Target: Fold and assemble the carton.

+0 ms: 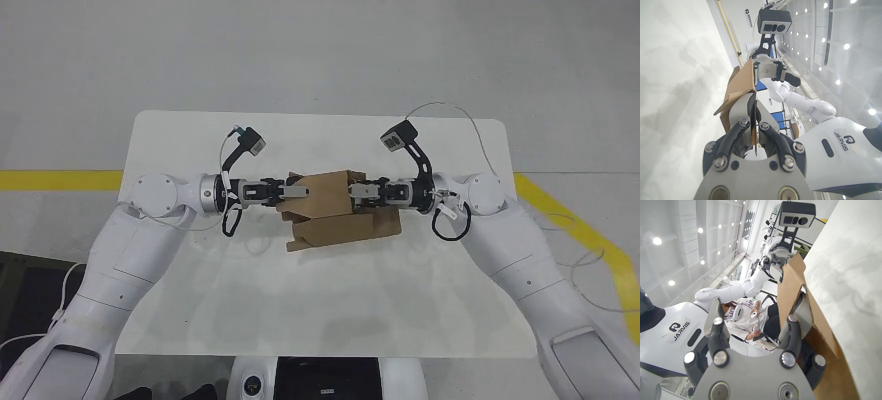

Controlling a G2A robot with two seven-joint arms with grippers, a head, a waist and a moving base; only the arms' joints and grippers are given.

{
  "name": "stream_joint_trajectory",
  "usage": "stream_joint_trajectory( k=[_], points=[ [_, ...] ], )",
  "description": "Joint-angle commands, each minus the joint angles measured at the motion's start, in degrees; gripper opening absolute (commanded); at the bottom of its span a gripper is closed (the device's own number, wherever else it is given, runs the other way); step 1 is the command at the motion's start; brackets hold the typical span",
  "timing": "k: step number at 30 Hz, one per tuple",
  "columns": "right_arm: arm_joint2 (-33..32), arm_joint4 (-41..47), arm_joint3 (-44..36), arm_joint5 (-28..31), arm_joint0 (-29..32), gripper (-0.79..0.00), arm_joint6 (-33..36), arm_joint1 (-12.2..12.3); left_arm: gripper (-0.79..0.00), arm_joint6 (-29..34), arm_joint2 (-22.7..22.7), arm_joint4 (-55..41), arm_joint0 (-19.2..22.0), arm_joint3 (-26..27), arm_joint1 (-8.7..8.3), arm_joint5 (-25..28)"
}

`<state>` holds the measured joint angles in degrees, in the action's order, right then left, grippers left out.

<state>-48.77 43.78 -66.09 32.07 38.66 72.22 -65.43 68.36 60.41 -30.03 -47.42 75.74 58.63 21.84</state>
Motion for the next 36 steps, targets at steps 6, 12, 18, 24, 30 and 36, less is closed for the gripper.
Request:
stream_joint_trajectory(
  k=[6,12,18,24,30,36],
  points=[
    [1.3,-1.0,1.7,-1.1,-1.2,-0.305,1.1,-0.7,-0.785,0.3,0.1,0.0,0.1,0.3,0.14,-0.3],
    [2.7,-3.4,3.1,-0.9,-2.7,-0.425,0.9,-1.4,-0.785,1.0,0.1,0.3,0.0,0.9,0.25,-0.3],
    [3.8,-4.5,4.3,-0.6,-3.6,-0.579,0.6,-2.1,-0.785,1.1,0.1,0.4,0.2,0.9,0.4,-0.5],
    [4.4,-5.2,5.5,-0.8,-4.1,-0.785,0.7,-2.4,-0.785,1.4,0.0,0.3,0.4,0.7,0.57,-0.5],
    [4.8,-4.8,6.5,-0.9,-4.2,-0.785,0.9,-2.8,-0.102,2.5,0.2,-0.2,1.1,-0.2,0.73,0.1],
    [5.1,-5.0,7.3,-0.8,-4.3,-0.785,0.8,-3.1,0.0,3.0,0.9,-2.4,1.0,-0.4,0.82,0.7]
  ],
)
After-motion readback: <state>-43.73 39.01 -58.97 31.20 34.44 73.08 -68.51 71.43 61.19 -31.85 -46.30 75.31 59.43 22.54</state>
